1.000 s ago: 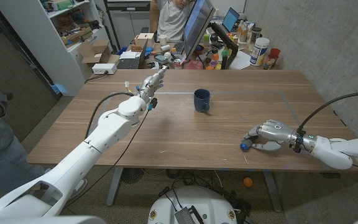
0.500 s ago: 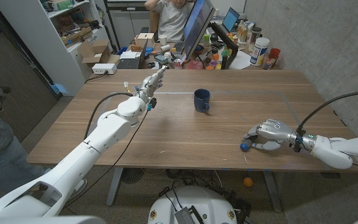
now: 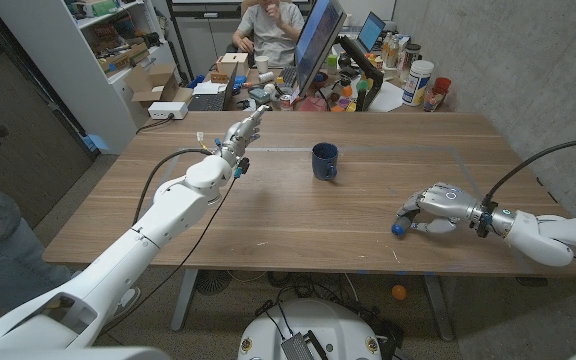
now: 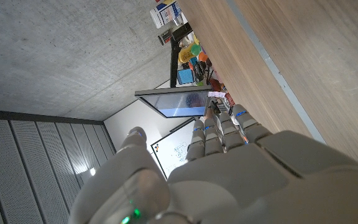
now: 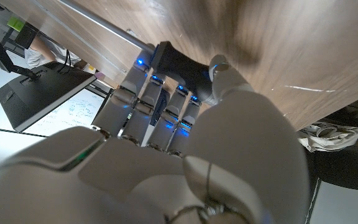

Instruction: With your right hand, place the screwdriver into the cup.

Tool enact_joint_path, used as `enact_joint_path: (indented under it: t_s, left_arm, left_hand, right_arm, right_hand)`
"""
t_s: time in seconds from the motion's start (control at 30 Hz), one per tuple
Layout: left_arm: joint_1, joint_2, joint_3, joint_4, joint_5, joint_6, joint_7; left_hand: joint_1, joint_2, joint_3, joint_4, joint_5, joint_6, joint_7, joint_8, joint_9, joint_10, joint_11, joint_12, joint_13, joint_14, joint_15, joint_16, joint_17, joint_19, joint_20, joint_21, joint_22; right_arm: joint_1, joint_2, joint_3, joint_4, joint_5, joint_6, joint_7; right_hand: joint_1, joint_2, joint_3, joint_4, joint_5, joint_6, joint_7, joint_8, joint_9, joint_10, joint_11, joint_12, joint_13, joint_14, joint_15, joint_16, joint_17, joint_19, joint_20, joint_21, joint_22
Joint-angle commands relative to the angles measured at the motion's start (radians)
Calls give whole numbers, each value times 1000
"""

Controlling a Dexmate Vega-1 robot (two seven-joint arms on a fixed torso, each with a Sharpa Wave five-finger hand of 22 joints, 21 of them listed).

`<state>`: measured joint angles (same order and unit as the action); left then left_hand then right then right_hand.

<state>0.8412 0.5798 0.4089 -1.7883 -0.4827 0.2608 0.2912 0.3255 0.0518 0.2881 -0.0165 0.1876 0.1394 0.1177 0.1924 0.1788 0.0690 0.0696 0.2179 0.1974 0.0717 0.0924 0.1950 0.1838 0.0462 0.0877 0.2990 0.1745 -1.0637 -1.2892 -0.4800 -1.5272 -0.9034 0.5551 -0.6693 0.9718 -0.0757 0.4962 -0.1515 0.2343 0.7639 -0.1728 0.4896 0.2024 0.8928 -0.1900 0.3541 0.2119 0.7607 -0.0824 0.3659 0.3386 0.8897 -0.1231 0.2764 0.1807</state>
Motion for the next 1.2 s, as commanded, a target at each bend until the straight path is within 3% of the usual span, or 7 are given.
enact_joint_path:
  t_s: [0.03,0.5,0.83,1.2]
  left_arm:
    - [15,6,-12,18,-7,-39,-19]
    - [40,22,-31,31,-15,-83,-38]
    - [50,36,-42,38,-16,-106,-56]
    - [59,52,-55,43,-18,-127,-73]
  left_hand:
    - [-1,6,0,-4,-2,10,2,-2,3,9,3,0,4,1,6,-1,4,-1,9,-4,3]
    - [-1,7,0,-7,-2,11,2,-2,3,9,5,-1,4,0,7,-2,4,0,9,-9,3]
    - [-1,8,0,-8,-2,12,3,-2,3,9,5,-1,4,0,7,-2,4,1,9,-12,4]
    - [-2,9,0,-9,-2,11,3,-2,3,9,3,-2,4,0,6,-2,4,1,9,-16,4]
  right_arm:
    - [-47,-45,57,-70,22,-60,-19]
    - [-65,7,101,-169,17,-169,-7]
    - [-30,128,115,-234,61,-197,-11]
    - [8,215,117,-272,56,-201,-27]
  right_hand:
    - [91,109,-2,4,-3,234,7,0,5,18,-20,-2,2,0,-129,-3,1,-6,3,-4,2]
    - [88,111,-8,8,-7,236,6,0,4,24,-21,-8,0,3,-126,-11,-3,-9,6,-6,1]
    - [84,113,-13,11,-9,237,9,0,3,29,-22,-12,-1,15,-126,-13,-6,-2,9,-4,1]
    - [84,115,-17,11,-11,234,0,-2,2,32,-22,-16,-3,20,-126,-16,-7,1,10,-4,0]
